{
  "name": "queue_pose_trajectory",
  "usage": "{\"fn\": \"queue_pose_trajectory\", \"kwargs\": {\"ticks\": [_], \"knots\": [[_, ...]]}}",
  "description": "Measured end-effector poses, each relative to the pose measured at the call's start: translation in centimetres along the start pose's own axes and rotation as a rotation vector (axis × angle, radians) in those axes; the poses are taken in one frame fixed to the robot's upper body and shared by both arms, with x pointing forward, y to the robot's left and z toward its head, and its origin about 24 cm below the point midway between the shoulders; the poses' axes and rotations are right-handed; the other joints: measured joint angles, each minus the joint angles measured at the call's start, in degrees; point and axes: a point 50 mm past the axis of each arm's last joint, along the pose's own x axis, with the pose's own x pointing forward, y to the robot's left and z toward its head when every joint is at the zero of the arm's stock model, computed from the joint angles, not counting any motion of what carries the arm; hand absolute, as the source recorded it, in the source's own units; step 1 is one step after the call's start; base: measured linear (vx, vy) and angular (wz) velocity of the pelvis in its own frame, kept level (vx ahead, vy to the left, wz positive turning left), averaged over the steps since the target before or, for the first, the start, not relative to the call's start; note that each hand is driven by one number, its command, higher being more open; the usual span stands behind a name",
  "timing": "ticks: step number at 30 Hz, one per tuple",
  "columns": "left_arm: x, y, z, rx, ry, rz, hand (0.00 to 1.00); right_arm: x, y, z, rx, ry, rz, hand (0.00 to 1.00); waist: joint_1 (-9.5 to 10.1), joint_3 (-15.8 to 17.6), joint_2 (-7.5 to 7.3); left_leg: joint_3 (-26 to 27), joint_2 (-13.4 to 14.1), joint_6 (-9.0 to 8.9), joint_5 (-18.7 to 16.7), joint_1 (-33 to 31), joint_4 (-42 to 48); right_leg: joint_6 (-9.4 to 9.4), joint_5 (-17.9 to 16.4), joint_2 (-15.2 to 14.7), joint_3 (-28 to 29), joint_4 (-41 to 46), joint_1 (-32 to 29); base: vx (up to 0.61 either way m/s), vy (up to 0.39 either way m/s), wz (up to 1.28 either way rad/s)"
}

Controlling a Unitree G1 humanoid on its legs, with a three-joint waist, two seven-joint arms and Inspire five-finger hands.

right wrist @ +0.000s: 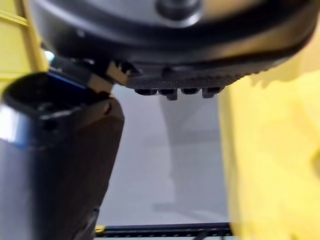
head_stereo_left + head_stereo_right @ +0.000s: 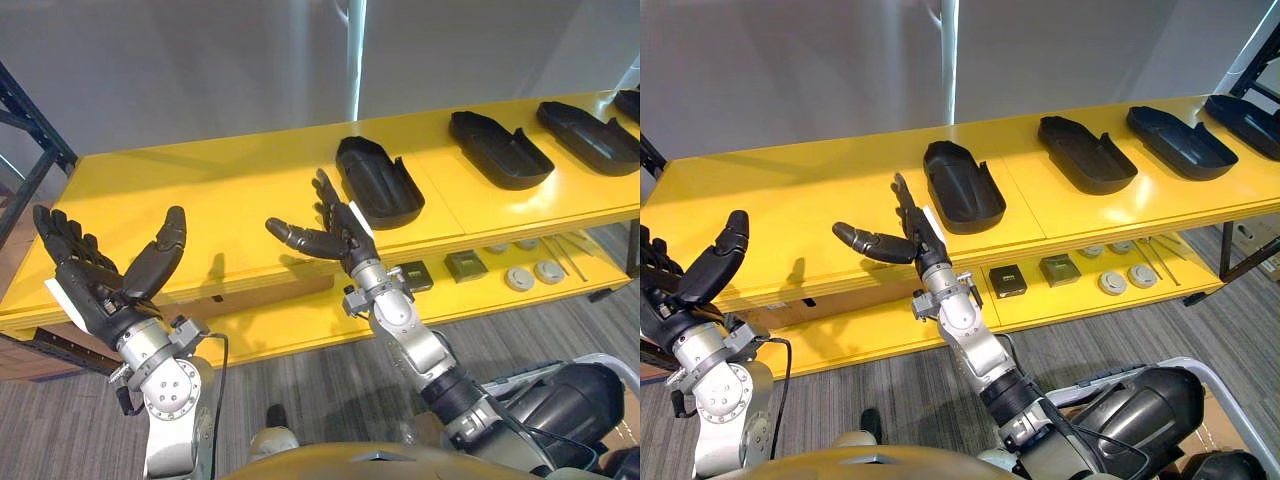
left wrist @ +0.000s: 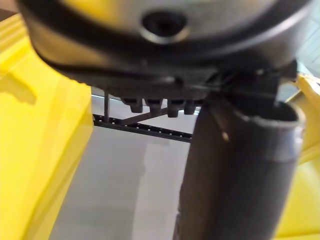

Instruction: Walk over and take three plastic housings, then place them on the shelf

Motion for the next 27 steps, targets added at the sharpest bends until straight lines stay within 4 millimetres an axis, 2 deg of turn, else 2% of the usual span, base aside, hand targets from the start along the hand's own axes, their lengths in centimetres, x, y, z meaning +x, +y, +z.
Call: {"fn": "queue_pose_trajectory", "kwargs": {"ticks": [1,3,4,5,6,7,10,11,15,19,24,27], "knots": [[0.1,0.2,0.0,0.005,-0.005,0.008,1.00,-0.4,-0.9,1.9,0.022,-0.091,-0.041,1.00,-0.05,0.0,-0.02,0.2,0.0,-0.03,0.0,0.3,0.0,0.01,0.0,0.0,0.2,0.0,0.2,0.01,-0.019,-0.06],[0.3,0.4,0.1,0.010,-0.013,0.016,1.00,-1.0,-2.7,4.2,0.035,-0.198,-0.133,1.00,-0.26,0.0,-0.04,0.4,0.0,-0.10,-0.1,0.8,0.0,0.02,0.0,0.0,0.3,-0.1,0.6,0.00,-0.013,-0.09],[0.5,0.6,0.2,0.015,-0.020,0.024,1.00,-2.1,-5.2,6.2,0.012,-0.290,-0.278,1.00,-0.28,0.0,-0.07,0.9,0.0,-0.07,-0.4,1.2,0.0,-0.03,0.0,0.0,0.9,-0.1,0.6,-0.02,-0.005,-0.15],[0.5,0.7,0.2,0.018,-0.022,0.029,1.00,-2.6,-6.2,6.8,0.000,-0.316,-0.337,1.00,-0.33,0.0,-0.08,1.3,0.0,-0.23,-0.7,1.4,0.0,-0.14,-0.1,0.0,1.3,-0.2,0.6,-0.04,0.004,-0.26],[0.7,0.9,0.3,0.024,-0.026,0.038,1.00,-3.7,-8.1,7.5,-0.028,-0.345,-0.454,1.00,-0.64,-0.1,-0.08,2.1,0.1,-0.18,-1.2,1.6,0.0,0.18,-0.1,0.0,1.7,-0.7,0.6,-0.04,0.005,-0.20],[0.8,1.2,0.4,0.030,-0.034,0.049,1.00,-5.0,-9.9,7.8,-0.065,-0.349,-0.565,1.00,-1.78,-0.2,-0.06,2.6,0.1,-0.18,-1.2,1.5,0.0,0.27,-0.1,0.1,1.9,-1.2,0.5,-0.04,0.004,-0.16],[1.0,1.4,0.4,0.039,-0.038,0.058,1.00,-7.5,-12.4,7.3,-0.146,-0.276,-0.706,1.00,-3.46,-0.4,0.34,4.0,0.3,-0.21,-1.5,1.5,0.0,0.33,0.1,0.8,3.6,-2.8,0.0,0.00,-0.002,-0.22],[1.1,1.3,0.4,0.030,-0.035,0.043,1.00,-8.4,-12.8,6.8,-0.165,-0.235,-0.721,1.00,-3.80,-0.4,0.41,4.9,0.5,-0.30,-1.6,1.5,0.0,0.31,0.7,1.1,4.1,-3.2,-0.3,0.03,-0.008,-0.33],[1.1,0.0,0.3,-0.070,0.014,-0.086,1.00,-9.5,-13.1,5.6,-0.177,-0.132,-0.665,1.00,-4.96,-0.4,0.71,5.2,0.6,-0.36,-1.3,1.6,0.2,0.26,1.5,1.2,4.6,-3.1,-0.6,0.07,-0.017,-0.07],[1.3,-0.8,0.5,-0.093,0.000,-0.192,1.00,-9.2,-13.1,4.3,-0.196,-0.046,-0.540,1.00,-4.75,-0.3,0.59,5.1,0.5,-0.38,-1.2,1.6,0.2,0.28,1.6,1.1,4.6,-2.9,-0.5,0.05,-0.003,0.04],[1.5,-1.2,0.7,-0.072,-0.016,-0.280,1.00,-8.9,-13.7,2.2,-0.195,0.057,-0.484,1.00,-4.21,0.1,-0.01,4.9,0.5,-0.37,-1.3,1.5,0.2,0.25,1.4,1.1,4.4,-2.9,-0.3,0.01,-0.002,0.03],[1.6,-1.2,0.8,-0.068,-0.019,-0.290,1.00,-8.8,-13.8,1.9,-0.193,0.066,-0.479,1.00,-4.21,0.3,-0.39,4.7,0.5,-0.29,-1.3,1.5,0.1,0.15,1.0,1.0,4.2,-2.9,-0.2,0.00,0.000,0.00]]}}
